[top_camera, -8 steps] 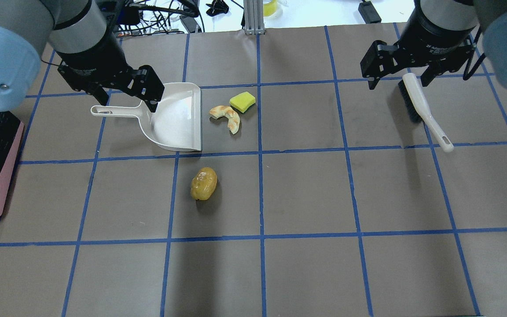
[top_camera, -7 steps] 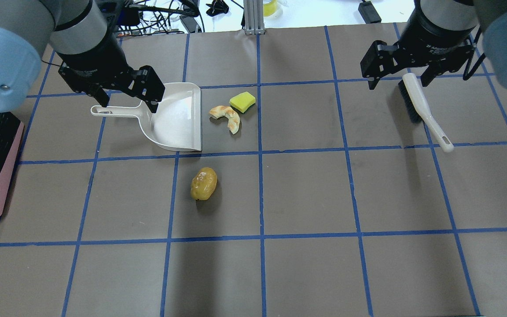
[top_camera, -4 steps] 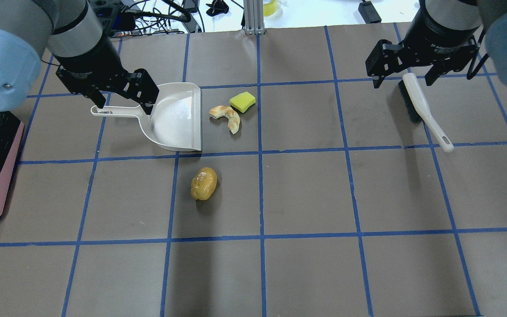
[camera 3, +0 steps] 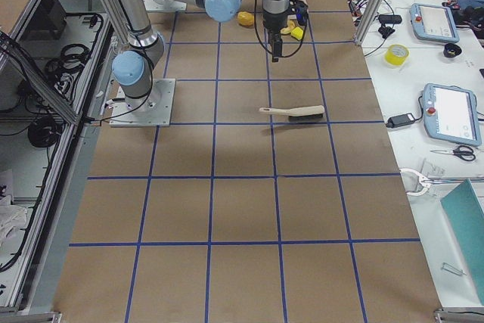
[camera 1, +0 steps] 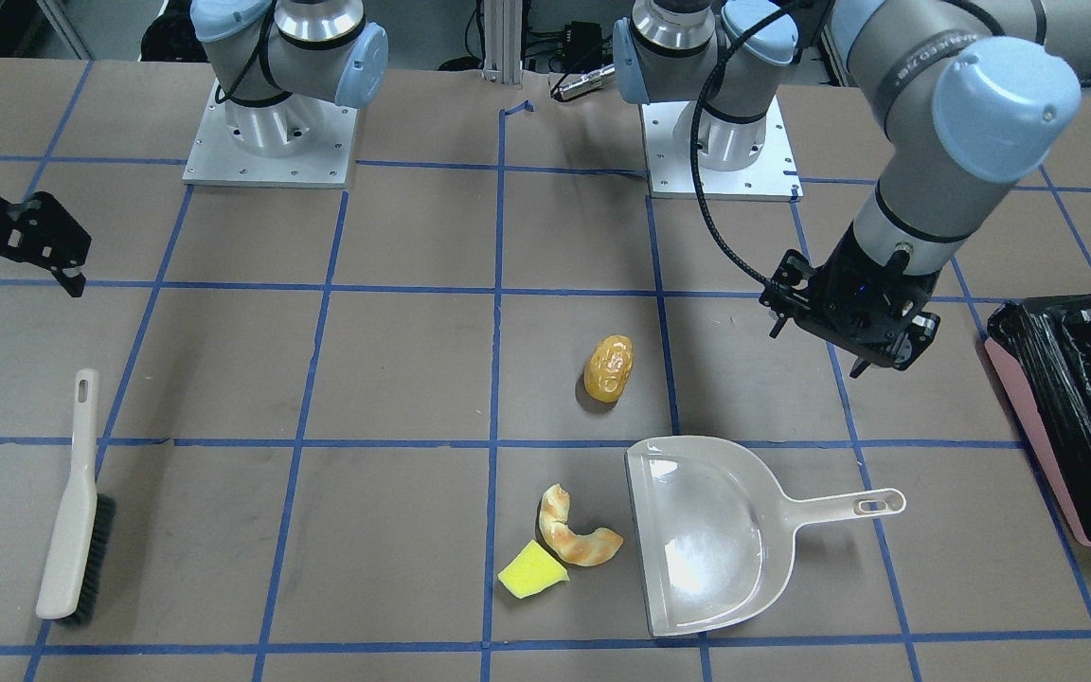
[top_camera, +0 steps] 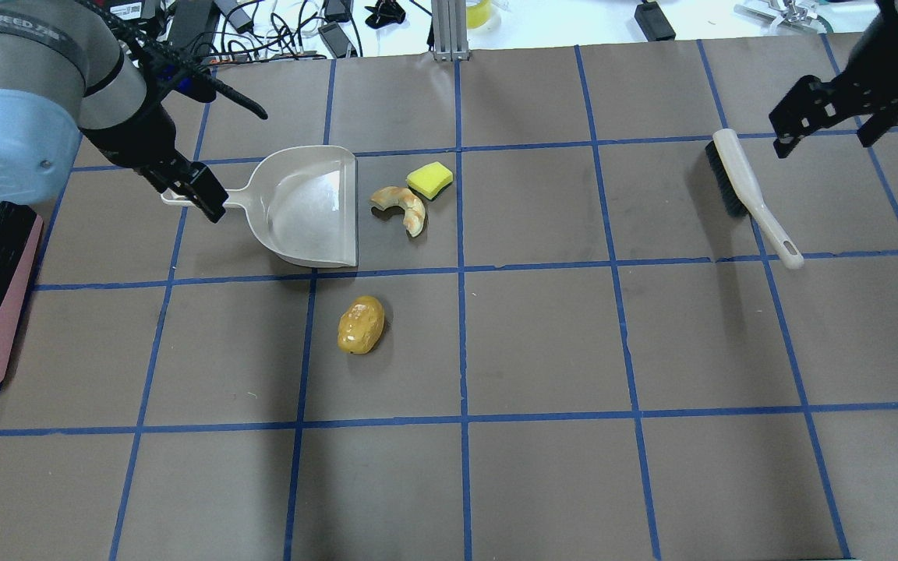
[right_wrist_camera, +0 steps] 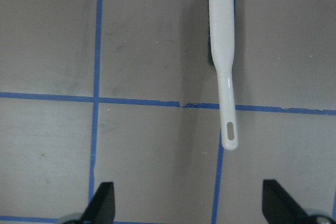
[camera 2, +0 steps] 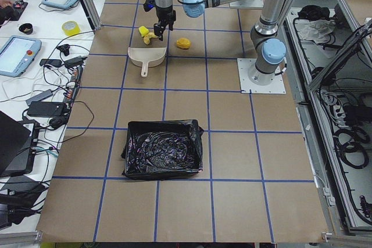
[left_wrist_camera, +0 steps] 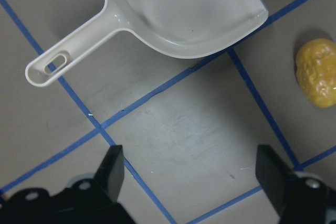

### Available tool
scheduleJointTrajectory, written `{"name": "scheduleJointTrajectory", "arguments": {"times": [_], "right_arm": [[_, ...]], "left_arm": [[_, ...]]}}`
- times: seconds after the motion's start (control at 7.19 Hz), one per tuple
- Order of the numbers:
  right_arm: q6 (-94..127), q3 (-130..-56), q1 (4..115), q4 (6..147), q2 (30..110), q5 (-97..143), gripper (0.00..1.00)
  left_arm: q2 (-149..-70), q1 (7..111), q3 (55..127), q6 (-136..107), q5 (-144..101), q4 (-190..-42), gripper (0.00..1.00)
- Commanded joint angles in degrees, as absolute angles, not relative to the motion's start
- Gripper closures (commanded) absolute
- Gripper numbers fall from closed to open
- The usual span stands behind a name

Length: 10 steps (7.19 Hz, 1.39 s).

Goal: Sweep and dump trash into bin
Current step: 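Grasp the dustpan handle with left gripper while right gripper descends to brush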

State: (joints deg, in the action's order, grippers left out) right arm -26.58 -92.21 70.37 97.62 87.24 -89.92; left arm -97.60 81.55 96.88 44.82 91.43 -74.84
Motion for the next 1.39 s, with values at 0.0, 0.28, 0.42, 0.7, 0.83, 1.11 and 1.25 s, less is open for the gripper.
{"name": "scheduleJointTrajectory", "arguments": {"times": [0.0,0.28,0.42,0.7,0.83,1.11,1.25], "right_arm": [[-36.34,-92.98,66.01,106.10,82.46,-90.08,0.00],[-36.91,-97.71,66.01,107.57,80.00,-89.56,0.00],[-37.00,-100.52,66.01,111.23,79.37,-90.08,0.00],[-37.00,-103.53,66.01,115.37,77.27,-90.09,0.00],[-37.00,-104.14,66.01,118.27,74.82,-90.09,0.00],[-37.00,-104.15,66.01,122.06,71.21,-90.17,0.00],[-36.91,-104.15,66.01,122.08,70.67,-90.00,0.00]], "left_arm": [[-103.16,80.16,96.77,64.78,88.53,-69.89,0.10],[-108.26,77.10,95.11,83.75,92.78,-63.75,0.11],[-110.46,77.17,91.79,85.76,94.73,-64.59,0.13],[-115.29,77.17,88.69,99.35,94.75,-62.85,0.13],[-116.79,77.17,89.03,103.75,94.31,-60.84,0.14],[-117.51,77.17,89.12,103.19,94.83,-60.64,0.22],[-117.60,77.08,88.60,103.53,94.75,-60.64,0.25]]}}
